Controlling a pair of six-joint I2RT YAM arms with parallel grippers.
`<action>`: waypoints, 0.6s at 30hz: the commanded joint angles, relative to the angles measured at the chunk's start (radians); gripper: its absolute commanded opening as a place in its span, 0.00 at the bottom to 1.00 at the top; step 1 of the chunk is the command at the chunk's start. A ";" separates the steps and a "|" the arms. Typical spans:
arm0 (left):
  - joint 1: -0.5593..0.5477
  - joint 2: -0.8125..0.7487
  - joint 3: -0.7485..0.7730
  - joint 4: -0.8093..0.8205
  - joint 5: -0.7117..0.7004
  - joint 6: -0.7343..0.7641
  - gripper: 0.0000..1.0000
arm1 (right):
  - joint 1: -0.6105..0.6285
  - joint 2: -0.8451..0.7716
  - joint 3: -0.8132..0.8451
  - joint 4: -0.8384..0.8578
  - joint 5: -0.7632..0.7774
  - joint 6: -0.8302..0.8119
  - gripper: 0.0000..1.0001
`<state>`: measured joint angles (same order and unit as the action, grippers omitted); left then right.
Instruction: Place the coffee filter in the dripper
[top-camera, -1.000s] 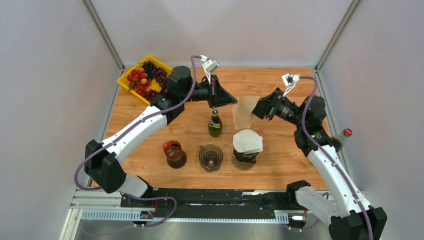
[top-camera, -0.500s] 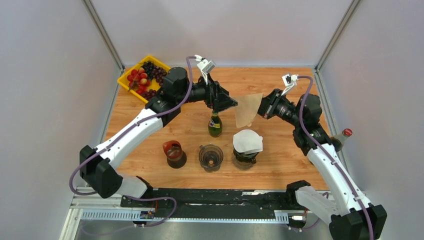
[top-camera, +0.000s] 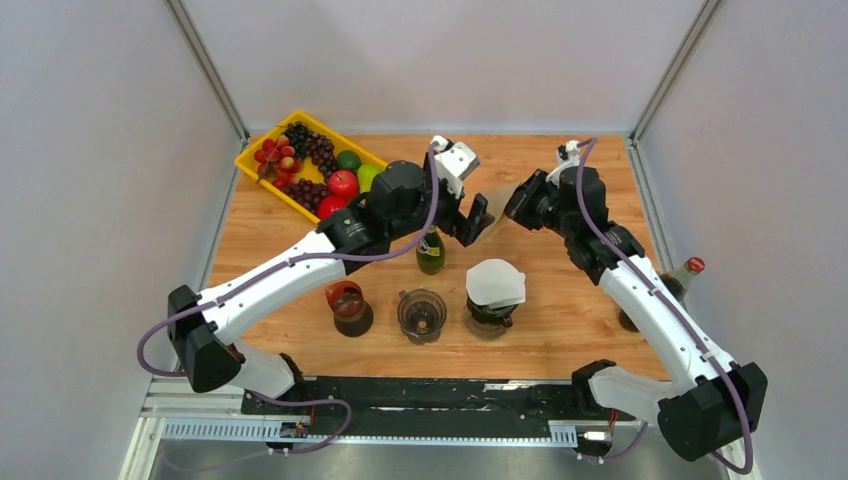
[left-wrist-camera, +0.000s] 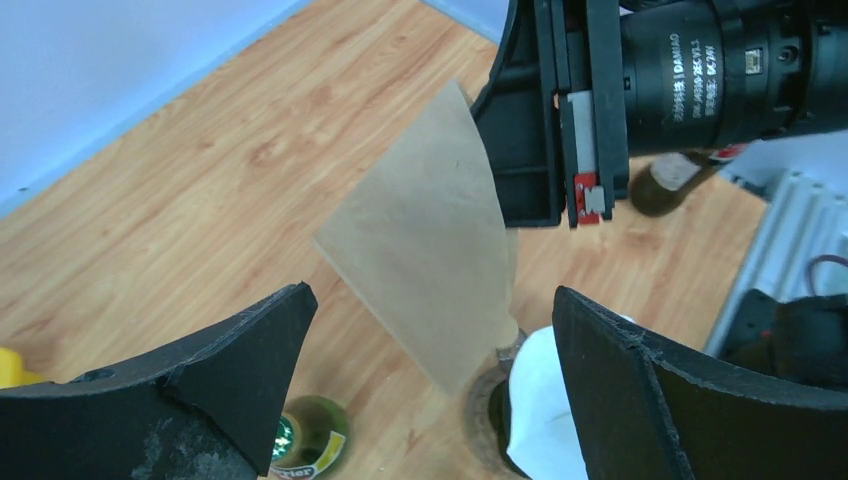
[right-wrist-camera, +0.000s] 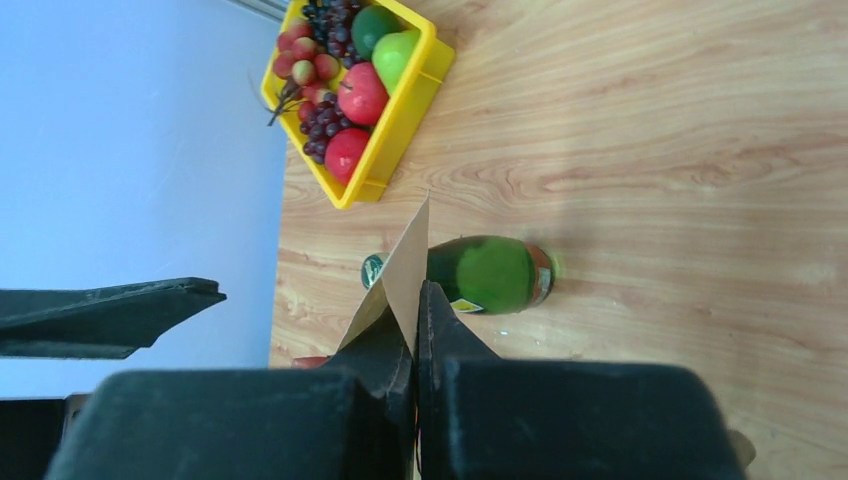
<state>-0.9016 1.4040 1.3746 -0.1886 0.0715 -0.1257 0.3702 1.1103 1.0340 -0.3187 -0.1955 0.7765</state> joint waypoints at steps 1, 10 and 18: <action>-0.055 0.054 0.075 -0.012 -0.221 0.107 1.00 | 0.045 0.006 0.049 -0.048 0.136 0.098 0.00; -0.076 0.123 0.092 0.001 -0.240 0.114 1.00 | 0.059 0.008 0.058 -0.048 0.140 0.096 0.00; -0.076 0.140 0.092 0.026 -0.393 0.107 1.00 | 0.061 0.014 0.059 -0.046 0.103 0.068 0.00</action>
<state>-0.9749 1.5497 1.4300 -0.2047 -0.2070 -0.0360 0.4248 1.1244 1.0485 -0.3698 -0.0731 0.8547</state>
